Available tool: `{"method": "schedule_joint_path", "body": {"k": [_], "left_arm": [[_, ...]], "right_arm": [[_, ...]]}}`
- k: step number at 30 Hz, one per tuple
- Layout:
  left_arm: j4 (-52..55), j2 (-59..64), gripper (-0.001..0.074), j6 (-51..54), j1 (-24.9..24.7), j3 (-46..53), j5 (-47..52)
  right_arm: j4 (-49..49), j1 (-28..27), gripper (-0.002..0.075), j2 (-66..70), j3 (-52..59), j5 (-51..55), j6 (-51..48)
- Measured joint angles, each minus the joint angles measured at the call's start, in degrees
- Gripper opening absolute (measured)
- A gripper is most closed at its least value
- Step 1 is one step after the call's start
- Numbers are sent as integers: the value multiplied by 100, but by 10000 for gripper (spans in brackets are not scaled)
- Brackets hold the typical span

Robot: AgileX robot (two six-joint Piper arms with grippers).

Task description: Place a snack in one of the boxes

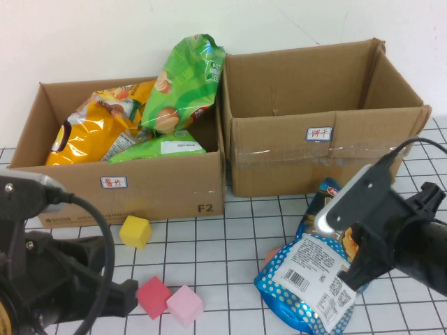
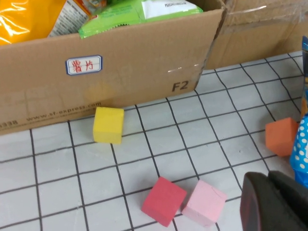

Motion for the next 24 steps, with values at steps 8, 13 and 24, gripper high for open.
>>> {"method": "schedule_joint_path", "body": {"k": [8, 13, 24], "left_arm": [[-317, 0, -1, 10, 0, 0, 10], [-432, 0, -1, 10, 0, 0, 10], [-635, 0, -1, 10, 0, 0, -171]], "right_arm": [[4, 0, 148, -254, 397, 1269, 2210], [4, 0, 287, -264, 649, 1977, 3071], [4, 0, 358, 112, 56, 3006, 2156]]}}
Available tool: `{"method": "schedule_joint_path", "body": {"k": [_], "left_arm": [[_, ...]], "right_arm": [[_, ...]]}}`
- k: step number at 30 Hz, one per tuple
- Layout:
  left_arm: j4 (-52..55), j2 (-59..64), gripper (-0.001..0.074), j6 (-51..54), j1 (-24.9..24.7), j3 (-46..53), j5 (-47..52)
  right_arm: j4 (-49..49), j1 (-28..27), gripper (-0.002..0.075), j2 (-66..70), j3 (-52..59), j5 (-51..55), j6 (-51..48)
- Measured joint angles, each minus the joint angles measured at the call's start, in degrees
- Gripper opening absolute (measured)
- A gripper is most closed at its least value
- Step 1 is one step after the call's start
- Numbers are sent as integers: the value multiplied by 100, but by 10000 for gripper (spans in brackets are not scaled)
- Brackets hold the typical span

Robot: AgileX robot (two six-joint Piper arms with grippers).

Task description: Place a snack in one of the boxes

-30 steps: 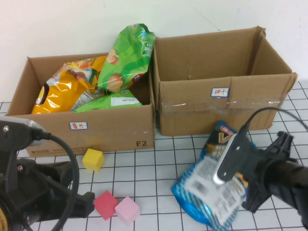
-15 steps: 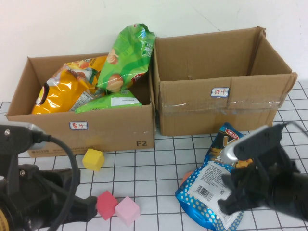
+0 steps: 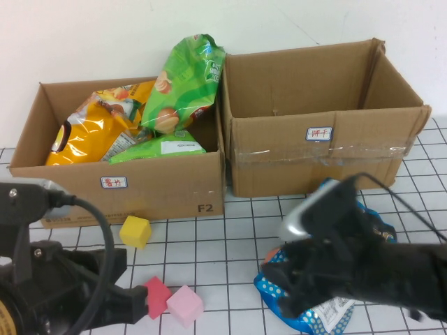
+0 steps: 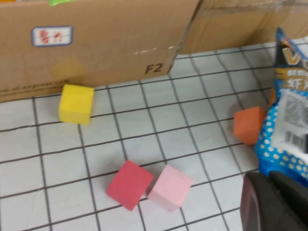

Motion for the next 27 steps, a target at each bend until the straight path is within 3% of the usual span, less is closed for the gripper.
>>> {"method": "schedule_joint_path", "body": {"k": [9, 11, 18, 27], "left_arm": [[-187, 0, -1, 95, 0, 0, -3], [-258, 0, -1, 157, 0, 0, 106], [-455, 0, -1, 331, 0, 0, 589], [-502, 0, -1, 421, 0, 0, 624]], "right_arm": [[-47, 0, 60, 1105, -699, -64, -181], [-47, 0, 25, 1134, -699, -171, -181], [-47, 0, 1, 1410, -746, -385, -214], [-61, 0, -1, 2130, -1061, 478, -472]]}}
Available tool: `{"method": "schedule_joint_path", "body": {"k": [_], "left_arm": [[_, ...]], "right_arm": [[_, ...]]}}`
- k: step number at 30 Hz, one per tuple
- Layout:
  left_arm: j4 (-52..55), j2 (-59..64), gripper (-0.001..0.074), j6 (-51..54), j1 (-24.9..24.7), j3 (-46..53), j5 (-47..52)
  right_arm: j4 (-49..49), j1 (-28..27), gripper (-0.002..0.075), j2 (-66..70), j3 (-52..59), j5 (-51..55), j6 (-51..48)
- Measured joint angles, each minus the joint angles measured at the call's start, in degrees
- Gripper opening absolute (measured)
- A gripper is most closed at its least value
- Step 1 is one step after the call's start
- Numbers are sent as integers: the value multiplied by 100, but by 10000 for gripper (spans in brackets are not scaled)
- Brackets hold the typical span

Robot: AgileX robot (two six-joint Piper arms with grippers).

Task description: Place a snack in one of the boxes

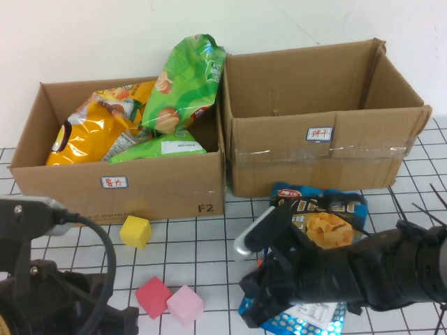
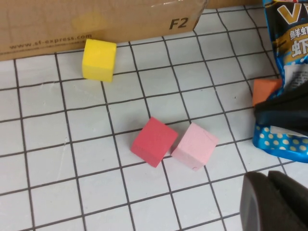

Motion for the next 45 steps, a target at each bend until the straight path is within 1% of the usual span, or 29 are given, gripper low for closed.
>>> {"method": "schedule_joint_path", "body": {"k": [7, 13, 16, 19, 22, 25, 27, 29, 31, 33, 36, 38, 39, 41, 45], "left_arm": [[0, 0, -1, 4, 0, 0, -108], [0, 0, -1, 4, 0, 0, -108], [0, 0, -1, 26, 0, 0, -108], [0, 0, -1, 51, 0, 0, -108], [0, 0, -1, 51, 0, 0, -108], [0, 0, -1, 51, 0, 0, -120], [0, 0, -1, 51, 0, 0, -136], [0, 0, -1, 51, 0, 0, -203], [0, 0, -1, 51, 0, 0, -276], [0, 0, -1, 51, 0, 0, -331], [0, 0, -1, 51, 0, 0, -345], [0, 0, -1, 64, 0, 0, -358], [0, 0, -1, 76, 0, 0, -366], [0, 0, -1, 99, 0, 0, -366], [0, 0, -1, 114, 0, 0, -366]], "right_arm": [[-37, 0, -1, -188, -293, 266, -106], [-37, 0, -1, -1114, -304, 126, -106], [-37, 0, -1, -1575, -231, -191, -64], [-37, 0, -1, -2010, 122, -870, -41], [-37, 0, -1, -2368, 735, -1392, -68], [-37, 0, 0, -2698, 1333, -1330, -364], [-28, 0, 20, -2866, 1643, -1014, -671], [-28, 0, 67, -2935, 1831, -573, -974], [-28, 0, 151, -2933, 1902, -188, -1193], [-28, 0, 281, -2933, 1916, -89, -1344], [-28, 0, 500, -2868, 1916, -230, -1856], [-28, 0, 597, -2763, 1916, -308, -2256], [-28, 0, 629, -2677, 1916, -333, -2462], [-28, 0, 661, -2468, 1916, -330, -2718], [-28, 0, 683, -1989, 1916, -444, -3142]]}}
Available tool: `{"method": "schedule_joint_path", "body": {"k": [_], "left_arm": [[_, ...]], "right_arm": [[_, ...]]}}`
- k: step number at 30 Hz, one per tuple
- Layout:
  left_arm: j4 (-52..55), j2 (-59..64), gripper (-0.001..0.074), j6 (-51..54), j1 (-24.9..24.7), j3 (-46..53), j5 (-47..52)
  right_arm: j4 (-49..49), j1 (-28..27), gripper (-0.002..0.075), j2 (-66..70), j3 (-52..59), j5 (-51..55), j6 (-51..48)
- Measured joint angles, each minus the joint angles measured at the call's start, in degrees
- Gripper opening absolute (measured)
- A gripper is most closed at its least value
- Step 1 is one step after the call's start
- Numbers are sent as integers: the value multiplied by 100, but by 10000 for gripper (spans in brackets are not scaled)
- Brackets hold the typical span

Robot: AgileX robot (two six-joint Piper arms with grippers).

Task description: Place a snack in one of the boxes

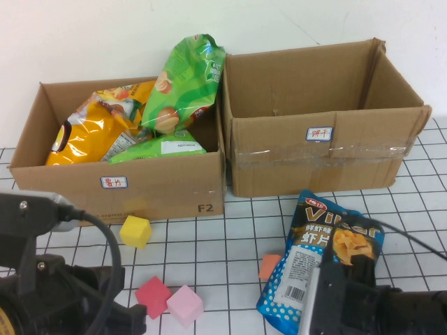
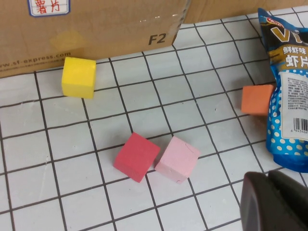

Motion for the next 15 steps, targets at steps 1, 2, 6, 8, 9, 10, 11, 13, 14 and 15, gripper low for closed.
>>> {"method": "schedule_joint_path", "body": {"k": [1, 2, 6, 8, 9, 10, 11, 13, 14, 15], "left_arm": [[0, 0, -1, 15, 0, 0, 0], [0, 0, -1, 50, 0, 0, 0], [0, 0, -1, 65, 0, 0, 0], [0, 0, -1, 65, 0, 0, 0], [0, 0, -1, 65, 0, 0, 0], [0, 0, -1, 65, 0, 0, 0], [0, 0, -1, 65, 0, 0, 0], [0, 0, -1, 65, 0, 0, 0], [-10, 0, -1, 65, 0, 0, 0], [-10, 0, -1, 65, 0, 0, 0]], "right_arm": [[0, 0, 683, 106, -35, -53, -69], [0, 0, 683, 232, -83, -117, -134], [0, 0, 684, 615, -378, -273, -267], [0, 0, 682, 750, -529, -325, -282], [0, 0, 678, 824, -607, -348, -297], [0, 0, 671, 882, -673, -356, -310], [0, 0, 657, 947, -726, -369, -310], [0, 0, 613, 1040, -778, -407, -322], [0, 0, 577, 1062, -793, -431, -322], [0, 0, 532, 1074, -803, -435, -322]]}}
